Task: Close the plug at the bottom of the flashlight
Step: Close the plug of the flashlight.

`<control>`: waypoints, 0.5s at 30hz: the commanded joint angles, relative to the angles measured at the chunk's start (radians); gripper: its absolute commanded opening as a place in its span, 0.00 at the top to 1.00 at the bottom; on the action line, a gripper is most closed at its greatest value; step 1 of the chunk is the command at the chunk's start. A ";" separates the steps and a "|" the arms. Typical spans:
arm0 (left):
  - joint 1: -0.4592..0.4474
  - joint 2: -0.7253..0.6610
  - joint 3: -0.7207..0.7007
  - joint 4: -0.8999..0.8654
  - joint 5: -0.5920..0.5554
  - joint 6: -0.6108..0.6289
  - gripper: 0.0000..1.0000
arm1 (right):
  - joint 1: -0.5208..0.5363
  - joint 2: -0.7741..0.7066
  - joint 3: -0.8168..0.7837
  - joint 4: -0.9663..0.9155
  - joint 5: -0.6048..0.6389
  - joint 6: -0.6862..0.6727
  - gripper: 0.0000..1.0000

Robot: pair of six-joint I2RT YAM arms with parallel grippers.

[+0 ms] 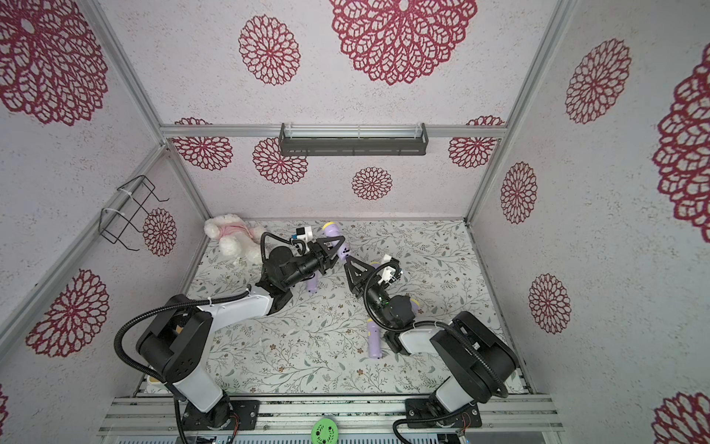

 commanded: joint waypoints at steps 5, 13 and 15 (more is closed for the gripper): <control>-0.004 0.014 -0.017 0.097 -0.001 -0.032 1.00 | -0.005 0.010 0.027 0.113 0.037 0.021 0.43; -0.008 0.022 -0.023 0.131 -0.009 -0.046 1.00 | -0.006 0.029 0.036 0.113 0.045 0.044 0.46; -0.009 0.026 -0.025 0.139 -0.009 -0.047 1.00 | -0.006 0.030 0.038 0.113 0.050 0.046 0.46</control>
